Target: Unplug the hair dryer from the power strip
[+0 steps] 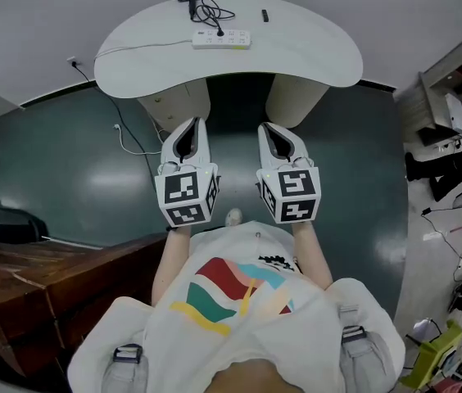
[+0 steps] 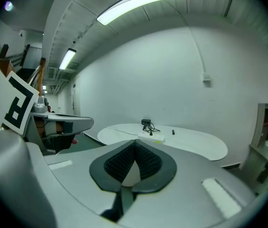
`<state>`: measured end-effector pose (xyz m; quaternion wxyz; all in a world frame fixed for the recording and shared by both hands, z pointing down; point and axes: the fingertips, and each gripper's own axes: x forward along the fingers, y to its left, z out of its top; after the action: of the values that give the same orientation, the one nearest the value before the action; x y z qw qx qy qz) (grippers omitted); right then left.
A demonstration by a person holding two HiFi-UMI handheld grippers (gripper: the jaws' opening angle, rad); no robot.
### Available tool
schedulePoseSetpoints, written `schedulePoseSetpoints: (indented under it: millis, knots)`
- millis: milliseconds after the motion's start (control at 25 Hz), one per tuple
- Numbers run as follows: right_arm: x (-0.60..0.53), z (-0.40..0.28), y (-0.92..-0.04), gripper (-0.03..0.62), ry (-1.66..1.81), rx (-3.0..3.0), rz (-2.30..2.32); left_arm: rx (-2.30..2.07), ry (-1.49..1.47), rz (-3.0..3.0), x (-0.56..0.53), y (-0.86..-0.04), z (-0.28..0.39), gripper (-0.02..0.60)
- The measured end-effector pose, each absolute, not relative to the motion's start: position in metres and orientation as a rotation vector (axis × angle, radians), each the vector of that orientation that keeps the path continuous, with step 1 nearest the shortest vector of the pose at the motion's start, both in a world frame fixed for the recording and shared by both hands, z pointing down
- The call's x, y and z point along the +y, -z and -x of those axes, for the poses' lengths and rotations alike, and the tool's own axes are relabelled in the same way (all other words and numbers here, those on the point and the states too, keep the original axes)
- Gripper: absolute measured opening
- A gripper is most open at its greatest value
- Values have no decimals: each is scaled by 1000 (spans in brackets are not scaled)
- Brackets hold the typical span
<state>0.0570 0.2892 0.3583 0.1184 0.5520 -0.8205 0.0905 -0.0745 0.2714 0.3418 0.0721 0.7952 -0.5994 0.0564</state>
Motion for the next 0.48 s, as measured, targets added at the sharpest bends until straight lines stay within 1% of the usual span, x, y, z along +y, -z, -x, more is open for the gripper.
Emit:
schedulePoseSetpoints:
  millis: [280, 480]
  knots:
    - [284, -29, -358, 12, -235, -2444, -1541, -1771, -148, -2393, 253, -346, 91, 0]
    - [275, -32, -361, 12, -230, -2411, -1588, -1744, -123, -2397, 238, -350, 99, 0]
